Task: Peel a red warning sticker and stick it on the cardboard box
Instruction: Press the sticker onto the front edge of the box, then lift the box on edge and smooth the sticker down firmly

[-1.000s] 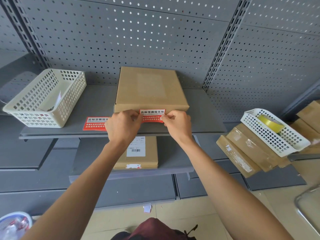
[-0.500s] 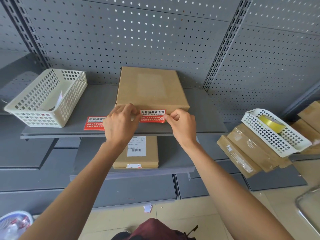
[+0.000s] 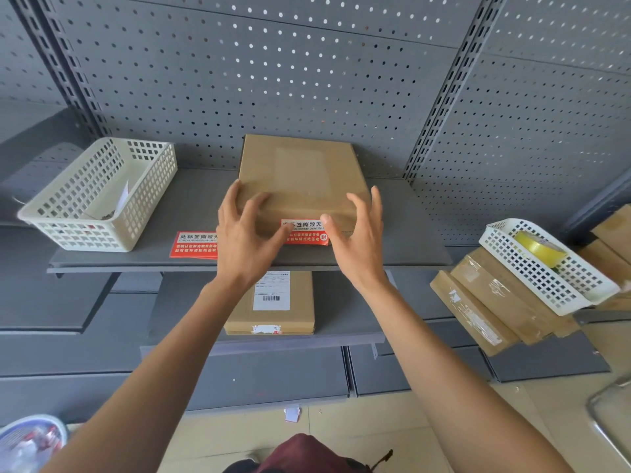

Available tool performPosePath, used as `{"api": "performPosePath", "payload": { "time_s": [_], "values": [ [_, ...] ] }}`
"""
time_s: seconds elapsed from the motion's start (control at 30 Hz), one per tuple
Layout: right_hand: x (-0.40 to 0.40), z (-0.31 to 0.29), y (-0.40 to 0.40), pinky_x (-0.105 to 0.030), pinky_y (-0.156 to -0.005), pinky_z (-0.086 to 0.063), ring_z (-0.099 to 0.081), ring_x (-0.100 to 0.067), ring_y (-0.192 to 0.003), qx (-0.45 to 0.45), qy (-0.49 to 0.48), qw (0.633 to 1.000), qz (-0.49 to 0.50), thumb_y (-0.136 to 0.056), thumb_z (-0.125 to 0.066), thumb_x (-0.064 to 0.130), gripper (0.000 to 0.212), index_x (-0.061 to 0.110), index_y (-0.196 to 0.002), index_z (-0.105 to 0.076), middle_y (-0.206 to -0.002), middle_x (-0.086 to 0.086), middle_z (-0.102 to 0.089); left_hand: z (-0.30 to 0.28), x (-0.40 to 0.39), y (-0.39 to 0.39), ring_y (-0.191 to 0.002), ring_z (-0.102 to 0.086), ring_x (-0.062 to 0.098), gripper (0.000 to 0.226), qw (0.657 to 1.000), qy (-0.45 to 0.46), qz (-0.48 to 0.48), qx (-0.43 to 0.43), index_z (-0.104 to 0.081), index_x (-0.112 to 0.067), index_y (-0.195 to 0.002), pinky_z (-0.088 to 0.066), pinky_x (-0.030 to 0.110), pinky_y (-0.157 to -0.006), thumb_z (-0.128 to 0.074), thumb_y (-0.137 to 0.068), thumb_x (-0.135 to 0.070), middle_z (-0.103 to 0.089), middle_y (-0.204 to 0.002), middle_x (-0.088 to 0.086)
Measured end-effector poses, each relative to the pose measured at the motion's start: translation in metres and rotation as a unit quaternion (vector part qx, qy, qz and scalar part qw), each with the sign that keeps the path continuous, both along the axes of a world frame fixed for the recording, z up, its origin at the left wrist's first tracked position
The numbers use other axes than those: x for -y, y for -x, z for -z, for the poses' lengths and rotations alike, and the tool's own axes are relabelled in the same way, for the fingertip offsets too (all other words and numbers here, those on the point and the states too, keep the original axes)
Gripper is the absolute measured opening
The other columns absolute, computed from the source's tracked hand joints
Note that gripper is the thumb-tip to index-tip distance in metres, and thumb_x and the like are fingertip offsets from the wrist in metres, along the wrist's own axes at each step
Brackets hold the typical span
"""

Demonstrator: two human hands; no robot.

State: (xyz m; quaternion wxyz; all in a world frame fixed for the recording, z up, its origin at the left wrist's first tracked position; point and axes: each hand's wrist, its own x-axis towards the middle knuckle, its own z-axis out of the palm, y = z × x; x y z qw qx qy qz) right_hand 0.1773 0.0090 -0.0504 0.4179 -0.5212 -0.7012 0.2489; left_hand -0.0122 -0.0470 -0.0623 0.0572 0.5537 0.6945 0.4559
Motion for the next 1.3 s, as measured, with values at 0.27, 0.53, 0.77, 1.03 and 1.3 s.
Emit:
{"api": "performPosePath", "payload": {
  "time_s": [0.27,0.53,0.77,1.03,1.3],
  "values": [
    [0.002,-0.053,0.003,-0.046,-0.122,-0.025,-0.021,-0.015,-0.151,-0.014,-0.038,0.999,0.015,-0.093,-0.055,0.058,0.048,0.031,-0.132,-0.058,-0.169,0.004,-0.010,-0.048,0.001,-0.003,-0.140,-0.033,0.027,0.056,0.998,-0.037,-0.040,-0.005,-0.058,-0.033,-0.133,-0.030,0.045,-0.106,-0.058,-0.085,-0.061,-0.020,-0.165,-0.002],
    [0.007,-0.089,0.016,-0.049,-0.112,-0.027,-0.027,-0.030,-0.147,0.032,-0.061,0.995,0.066,-0.085,-0.057,0.070,0.059,0.033,-0.130,-0.055,-0.168,0.005,-0.011,-0.091,-0.006,-0.012,-0.137,-0.036,0.027,0.065,0.996,-0.012,-0.092,0.009,-0.062,-0.039,-0.127,-0.030,0.048,-0.107,-0.052,-0.078,-0.081,-0.024,-0.163,-0.004],
    [0.005,-0.083,0.028,-0.051,-0.102,-0.032,-0.031,-0.035,-0.139,0.021,-0.067,0.987,0.145,-0.073,-0.063,0.075,0.068,0.027,-0.121,-0.053,-0.164,0.003,-0.022,-0.096,-0.010,-0.023,-0.134,-0.039,0.028,0.065,0.993,-0.003,-0.116,-0.008,-0.066,-0.037,-0.117,-0.033,0.050,-0.103,-0.057,-0.073,-0.083,-0.031,-0.159,-0.002],
    [0.005,-0.087,0.024,-0.048,-0.098,-0.031,-0.031,-0.036,-0.138,0.013,-0.077,0.988,0.137,-0.080,-0.069,0.062,0.058,0.023,-0.120,-0.054,-0.162,0.001,-0.025,-0.098,-0.009,-0.020,-0.133,-0.039,0.030,0.060,0.995,0.007,-0.101,-0.015,-0.065,-0.038,-0.120,-0.033,0.049,-0.102,-0.058,-0.077,-0.080,-0.030,-0.159,-0.002],
    [0.006,-0.094,0.016,-0.049,-0.100,-0.030,-0.029,-0.032,-0.141,0.003,-0.078,0.990,0.117,-0.092,-0.062,0.050,0.038,0.025,-0.120,-0.058,-0.161,0.003,-0.026,-0.100,-0.007,-0.015,-0.131,-0.039,0.031,0.055,0.997,0.004,-0.077,-0.026,-0.063,-0.037,-0.128,-0.031,0.049,-0.103,-0.055,-0.086,-0.072,-0.026,-0.162,-0.002]
  ]
}}
